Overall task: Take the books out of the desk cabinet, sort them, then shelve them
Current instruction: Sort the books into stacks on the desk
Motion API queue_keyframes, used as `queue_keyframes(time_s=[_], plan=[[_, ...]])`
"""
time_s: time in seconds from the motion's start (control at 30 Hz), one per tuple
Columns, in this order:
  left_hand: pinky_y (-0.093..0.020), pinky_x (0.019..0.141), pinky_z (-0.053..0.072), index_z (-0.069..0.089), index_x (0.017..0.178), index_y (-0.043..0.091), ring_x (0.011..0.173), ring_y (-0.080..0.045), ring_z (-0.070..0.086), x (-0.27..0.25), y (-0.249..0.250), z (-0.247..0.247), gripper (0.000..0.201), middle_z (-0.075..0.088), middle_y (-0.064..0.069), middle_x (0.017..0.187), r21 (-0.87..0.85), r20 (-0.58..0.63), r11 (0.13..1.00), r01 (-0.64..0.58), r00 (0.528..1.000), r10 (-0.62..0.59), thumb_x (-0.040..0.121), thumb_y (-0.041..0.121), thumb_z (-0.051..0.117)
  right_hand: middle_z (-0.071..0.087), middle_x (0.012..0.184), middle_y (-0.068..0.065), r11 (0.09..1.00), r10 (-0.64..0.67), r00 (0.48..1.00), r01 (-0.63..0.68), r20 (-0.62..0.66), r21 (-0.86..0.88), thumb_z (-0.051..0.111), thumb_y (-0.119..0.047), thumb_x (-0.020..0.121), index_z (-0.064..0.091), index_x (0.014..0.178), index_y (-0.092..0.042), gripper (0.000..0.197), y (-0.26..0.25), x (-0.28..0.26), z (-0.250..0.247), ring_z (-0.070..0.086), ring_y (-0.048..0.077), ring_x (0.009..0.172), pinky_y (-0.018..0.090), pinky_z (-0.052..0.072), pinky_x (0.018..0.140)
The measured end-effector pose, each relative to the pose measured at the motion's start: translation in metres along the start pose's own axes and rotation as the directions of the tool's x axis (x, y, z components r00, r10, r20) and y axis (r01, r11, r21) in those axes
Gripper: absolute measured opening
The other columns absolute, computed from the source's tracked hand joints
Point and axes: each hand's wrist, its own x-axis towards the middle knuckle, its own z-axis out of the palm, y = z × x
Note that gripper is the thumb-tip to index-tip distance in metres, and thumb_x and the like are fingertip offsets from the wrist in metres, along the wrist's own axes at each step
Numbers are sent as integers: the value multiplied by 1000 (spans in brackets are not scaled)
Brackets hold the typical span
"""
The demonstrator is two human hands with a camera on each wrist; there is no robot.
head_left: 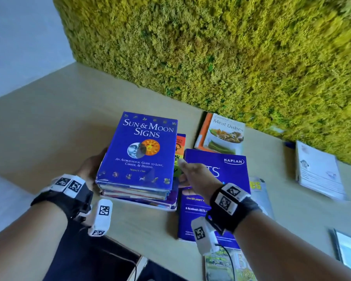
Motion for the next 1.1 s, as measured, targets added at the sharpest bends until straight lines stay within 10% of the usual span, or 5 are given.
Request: queue_keyframes(time_s=[0.1, 0.27, 0.53, 0.9, 1.1], plan=[[-45, 94, 50, 47, 144, 3, 120, -43, 61, -13, 7, -3, 113, 65, -27, 127, 422, 87, 893, -155, 988, 130, 39, 33, 72, 66, 130, 16, 999, -39, 999, 39, 32, -24, 49, -52, 101, 62, 131, -19, 46, -5, 7, 13, 68, 33, 115, 51, 59, 96], [-28, 61, 54, 63, 121, 0, 62, -17, 71, -1, -5, 3, 33, 79, -10, 75, -17, -11, 1000, -14, 1000, 14, 95, 21, 65, 81, 98, -10, 966, 60, 998, -63, 20, 249, 37, -64, 101, 72, 111, -29, 50, -7, 6, 30, 74, 10, 91, 42, 53, 98], [-29, 74, 54, 75, 64, 20, 62, -10, 71, -22, -51, -20, 45, 74, 0, 68, -119, -112, 993, -2, 994, -11, 103, 22, 53, 71, 127, -14, 985, 33, 993, -51, 111, 166, 37, -76, 93, 70, 113, -44, 51, 5, -13, 44, 64, 16, 116, 42, 51, 92], [-30, 54, 60, 68, 110, 2, 65, -18, 74, -96, -84, -10, 25, 79, -9, 80, -333, -183, 943, -28, 982, -35, 107, 18, 48, 72, 127, -6, 983, -162, 982, 152, 93, 105, 45, -96, 70, 63, 125, -41, 80, 26, -13, 76, 68, 22, 120, 54, 49, 106], [-60, 96, 54, 63, 124, 38, 114, -35, 66, -89, -97, -20, 45, 67, -12, 126, -316, -176, 948, -32, 984, -25, 92, 67, 51, 75, 123, -1, 944, -142, 981, 93, 133, 316, 42, -75, 93, 65, 129, -33, 61, 24, -29, 81, 74, 19, 111, 45, 58, 93]])
